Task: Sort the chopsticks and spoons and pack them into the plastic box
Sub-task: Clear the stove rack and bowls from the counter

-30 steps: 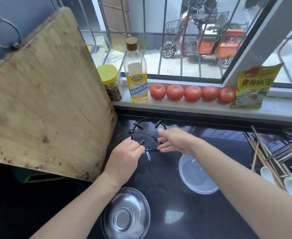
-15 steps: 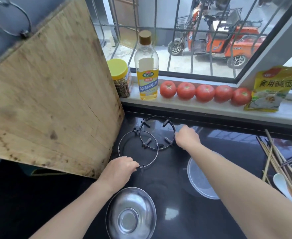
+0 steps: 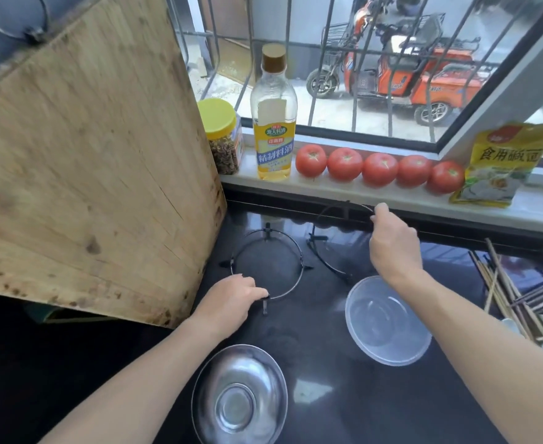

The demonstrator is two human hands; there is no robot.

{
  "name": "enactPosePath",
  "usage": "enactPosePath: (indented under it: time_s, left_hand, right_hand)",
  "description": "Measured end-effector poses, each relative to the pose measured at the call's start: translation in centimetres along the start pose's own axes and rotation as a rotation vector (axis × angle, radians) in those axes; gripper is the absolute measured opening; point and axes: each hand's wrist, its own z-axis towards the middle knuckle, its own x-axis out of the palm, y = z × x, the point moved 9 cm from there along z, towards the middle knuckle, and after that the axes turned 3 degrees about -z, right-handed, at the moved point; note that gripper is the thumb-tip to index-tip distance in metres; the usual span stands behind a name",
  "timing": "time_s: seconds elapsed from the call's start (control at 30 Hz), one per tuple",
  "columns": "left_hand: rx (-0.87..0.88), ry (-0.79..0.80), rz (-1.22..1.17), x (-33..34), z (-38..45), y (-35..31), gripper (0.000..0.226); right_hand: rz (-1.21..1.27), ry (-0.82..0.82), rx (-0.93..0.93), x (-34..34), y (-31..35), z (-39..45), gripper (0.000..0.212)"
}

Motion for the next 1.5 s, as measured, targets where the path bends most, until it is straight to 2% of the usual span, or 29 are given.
enactPosePath:
  time_s: [0.07, 0.17, 0.23, 0.3, 0.37, 0.47, 0.5, 0.53, 0.57, 0.67, 0.73, 0.8, 0.9, 1.03, 1.13, 1.23, 1.3, 1.37, 1.5]
  left_hand:
    - [0.012, -0.009, 0.004, -0.5, 1.6, -0.5, 0.053]
    - [0.003, -0.038, 0.06, -1.3, 3.0, 0.3, 0.046]
    - [-0.017, -0.1, 0.081, -1.8, 3.0, 1.2, 0.035]
    - [-0.138, -0.186, 0.036, -2.3, 2.1, 2.6, 0.032]
    - [-0.429, -0.281, -0.204, -2.2, 0.3, 4.8, 0.03]
    - [-0.999, -0.337, -0.939, -0.3, -2.4, 7.3, 0.013]
    - [-1.125, -0.324, -1.189, 0.7, -2.4, 7.0, 0.013]
    - [-1.191, -0.291, -1.337, 1.3, -2.1, 6.6, 0.018]
    - [-1.205, -0.259, -1.377, 1.3, -1.5, 6.4, 0.023]
    - [-1.171, -0.232, -1.289, 1.0, 0.0, 6.5, 0.027]
    - [-1.209, -0.248, -1.241, 1.4, 0.3, 7.1, 0.021]
    - [-1.228, -0.246, -1.208, 1.5, 0.5, 7.4, 0.013]
    - [-1.203, -0.239, -1.194, 1.4, 1.1, 7.1, 0.015]
    - [-1.228, -0.215, -1.147, 1.6, 1.1, 6.7, 0.021]
    - [-1.256, -0.212, -1.156, 1.8, 1.1, 6.5, 0.02]
    - [-1.217, -0.122, -0.935, 0.5, 1.2, 6.4, 0.013]
    - [-1.168, -0.084, -0.749, -0.8, 1.2, 6.4, 0.017]
    - [-1.132, -0.082, -0.664, -1.6, 1.2, 6.1, 0.019]
    - [-1.158, -0.02, -0.821, 0.3, 0.9, 4.9, 0.018]
  right_hand:
    - [0.063, -0.134, 0.024, -2.7, -0.7, 0.3, 0.016]
    - [0.189, -0.249, 0.188, -5.5, -1.7, 0.7, 0.011]
    - [0.321, -0.234, 0.319, -4.8, -1.7, 0.6, 0.017]
    - [0.456, -0.106, 0.373, -1.4, 0.4, 0.2, 0.018]
    - [0.568, 0.066, 0.422, 3.0, 3.3, -0.5, 0.018]
    - [0.598, 0.235, 0.467, 7.8, 6.9, -0.8, 0.019]
    - [0.586, 0.264, 0.463, 8.7, 7.7, -0.7, 0.019]
    - [0.574, 0.284, 0.451, 9.3, 8.5, -0.5, 0.02]
    - [0.539, 0.293, 0.429, 9.6, 9.1, -0.3, 0.02]
    - [0.229, 0.258, 0.256, 9.0, 10.9, 0.2, 0.017]
    - [0.022, 0.224, 0.105, 8.4, 12.0, 0.5, 0.013]
    - [-0.055, 0.226, 0.064, 8.4, 12.1, 0.9, 0.02]
    - [0.03, 0.268, 0.136, 9.0, 10.8, 1.1, 0.028]
    - [0.138, 0.212, 0.177, 9.3, 9.7, 1.2, 0.003]
    - [0.187, 0.188, 0.209, 9.6, 9.2, 0.8, 0.019]
    - [0.177, 0.162, 0.173, 9.3, 9.6, 0.4, 0.023]
    - [0.161, 0.15, 0.145, 9.2, 9.7, 0.3, 0.023]
    - [0.153, 0.143, 0.121, 9.2, 9.7, 0.4, 0.021]
    - [0.122, 0.171, 0.106, 9.4, 9.6, 0.6, 0.016]
